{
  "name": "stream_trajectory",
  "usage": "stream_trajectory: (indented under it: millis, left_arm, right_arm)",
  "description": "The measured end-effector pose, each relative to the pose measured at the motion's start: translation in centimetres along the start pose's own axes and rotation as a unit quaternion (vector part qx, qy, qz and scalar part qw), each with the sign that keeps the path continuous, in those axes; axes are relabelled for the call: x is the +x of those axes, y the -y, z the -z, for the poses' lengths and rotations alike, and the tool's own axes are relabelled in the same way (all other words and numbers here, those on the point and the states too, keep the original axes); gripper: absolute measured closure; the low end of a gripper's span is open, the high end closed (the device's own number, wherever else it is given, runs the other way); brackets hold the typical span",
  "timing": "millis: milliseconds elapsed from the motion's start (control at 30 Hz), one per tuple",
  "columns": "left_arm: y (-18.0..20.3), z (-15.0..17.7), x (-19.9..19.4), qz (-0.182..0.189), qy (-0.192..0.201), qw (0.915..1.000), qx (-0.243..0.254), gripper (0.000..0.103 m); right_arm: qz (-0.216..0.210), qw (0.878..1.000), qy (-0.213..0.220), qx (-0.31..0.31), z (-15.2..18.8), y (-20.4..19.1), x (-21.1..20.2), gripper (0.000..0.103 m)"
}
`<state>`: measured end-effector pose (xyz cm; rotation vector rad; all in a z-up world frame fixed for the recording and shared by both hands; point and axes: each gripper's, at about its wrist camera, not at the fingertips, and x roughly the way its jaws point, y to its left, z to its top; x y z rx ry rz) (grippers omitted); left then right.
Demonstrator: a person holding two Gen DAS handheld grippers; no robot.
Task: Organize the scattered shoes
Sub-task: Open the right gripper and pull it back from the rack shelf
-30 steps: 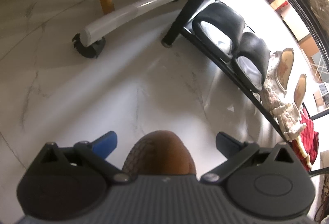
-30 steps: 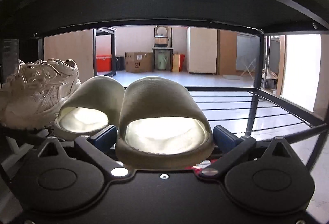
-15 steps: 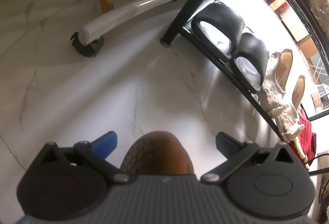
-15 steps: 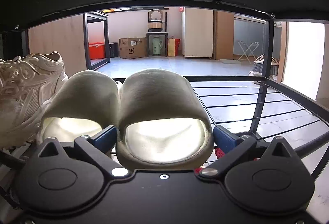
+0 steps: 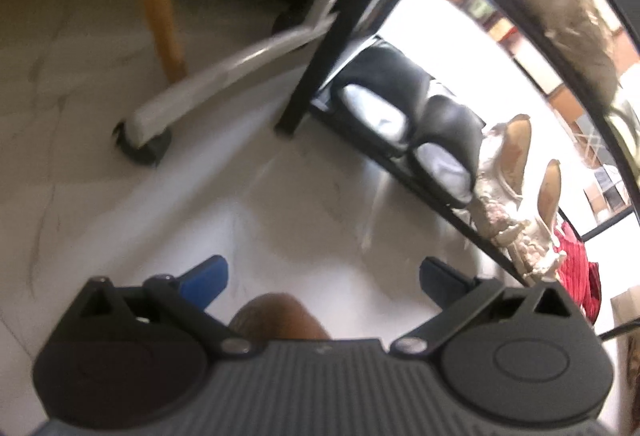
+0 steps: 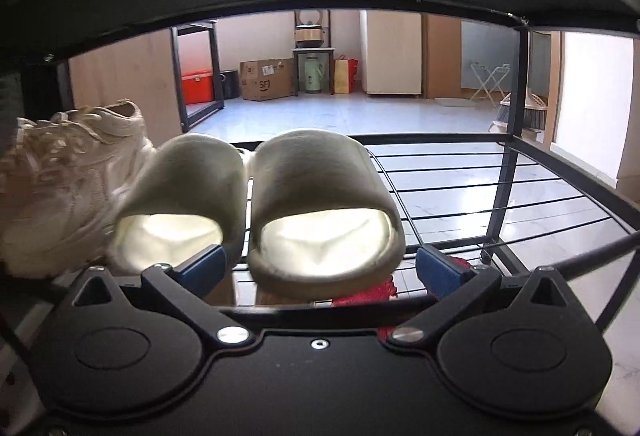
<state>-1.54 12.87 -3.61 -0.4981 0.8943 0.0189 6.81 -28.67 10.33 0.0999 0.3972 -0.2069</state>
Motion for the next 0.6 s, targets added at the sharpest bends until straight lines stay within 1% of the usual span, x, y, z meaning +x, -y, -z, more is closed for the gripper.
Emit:
stream_trajectory:
  millis: [67, 133, 267, 367, 500, 567, 600]
  left_arm:
    - [0.4, 0.0, -0.2, 0.003, 0.012, 0.9998, 0.013, 0.001]
    - [1.0, 0.0, -0.7, 0.005, 0.034, 0.9989, 0.033, 0.001]
    - [1.7, 0.2, -1.2, 0.002, 0.054, 0.9971, 0.053, 0.001]
    - [2.1, 0.5, -1.4, -0.008, 0.066, 0.9956, 0.067, 0.001]
    - [2.8, 0.9, -2.1, -0.019, 0.083, 0.9927, 0.086, 0.001]
    - [3.2, 1.1, -2.4, -0.023, 0.091, 0.9909, 0.096, 0.001]
    - [3.4, 1.2, -2.6, -0.026, 0.096, 0.9900, 0.101, 0.001]
  right_arm:
    - [-0.007, 1.000, 0.006, 0.011, 0.1, 0.3, -2.1, 0.000]
    - [-0.013, 0.999, 0.006, 0.031, 0.4, 0.9, -4.0, 0.000]
    - [-0.024, 0.997, 0.005, 0.070, 1.0, 2.0, -7.7, 0.000]
    - [-0.023, 0.995, -0.003, 0.099, 1.8, 2.8, -9.5, 0.000]
    - [-0.005, 0.993, -0.026, 0.118, 3.3, 4.0, -11.1, 0.000]
    - [0.005, 0.993, -0.033, 0.112, 3.9, 4.2, -11.4, 0.000]
    - [0.014, 0.995, -0.028, 0.099, 4.4, 4.3, -11.6, 0.000]
